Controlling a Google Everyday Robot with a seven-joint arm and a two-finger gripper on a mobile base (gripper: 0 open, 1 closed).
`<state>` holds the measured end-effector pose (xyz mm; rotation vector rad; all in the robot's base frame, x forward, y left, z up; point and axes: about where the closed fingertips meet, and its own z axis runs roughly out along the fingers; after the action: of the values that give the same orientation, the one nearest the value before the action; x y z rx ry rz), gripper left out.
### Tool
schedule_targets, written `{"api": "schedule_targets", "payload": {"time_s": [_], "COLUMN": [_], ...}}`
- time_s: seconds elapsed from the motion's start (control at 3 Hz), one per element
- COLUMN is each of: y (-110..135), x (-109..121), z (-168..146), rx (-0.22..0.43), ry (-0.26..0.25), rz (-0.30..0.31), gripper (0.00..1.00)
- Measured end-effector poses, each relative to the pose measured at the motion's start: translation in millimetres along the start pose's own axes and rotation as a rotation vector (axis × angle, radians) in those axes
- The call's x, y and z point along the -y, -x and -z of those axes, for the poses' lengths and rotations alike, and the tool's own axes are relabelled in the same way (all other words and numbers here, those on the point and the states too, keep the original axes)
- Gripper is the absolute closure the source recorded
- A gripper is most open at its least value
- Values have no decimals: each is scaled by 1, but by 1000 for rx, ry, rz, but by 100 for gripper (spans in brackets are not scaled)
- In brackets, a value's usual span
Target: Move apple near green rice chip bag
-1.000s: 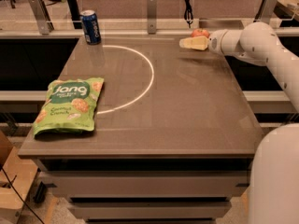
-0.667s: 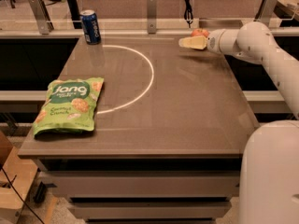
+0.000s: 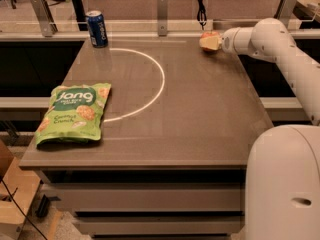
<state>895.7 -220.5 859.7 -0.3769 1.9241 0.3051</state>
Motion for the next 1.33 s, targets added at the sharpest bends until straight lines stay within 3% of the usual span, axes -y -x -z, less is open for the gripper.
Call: {"api": "schedule_targets", "payload": {"time_s": [0.67, 1.0, 1.33], "y": [8, 19, 47], "x": [-5, -32, -93], "z": [3, 18, 54], "rx": [-9, 8, 62], "ry": [7, 89, 259], "rz": [58, 86, 164], "gripper": [88, 100, 100]}}
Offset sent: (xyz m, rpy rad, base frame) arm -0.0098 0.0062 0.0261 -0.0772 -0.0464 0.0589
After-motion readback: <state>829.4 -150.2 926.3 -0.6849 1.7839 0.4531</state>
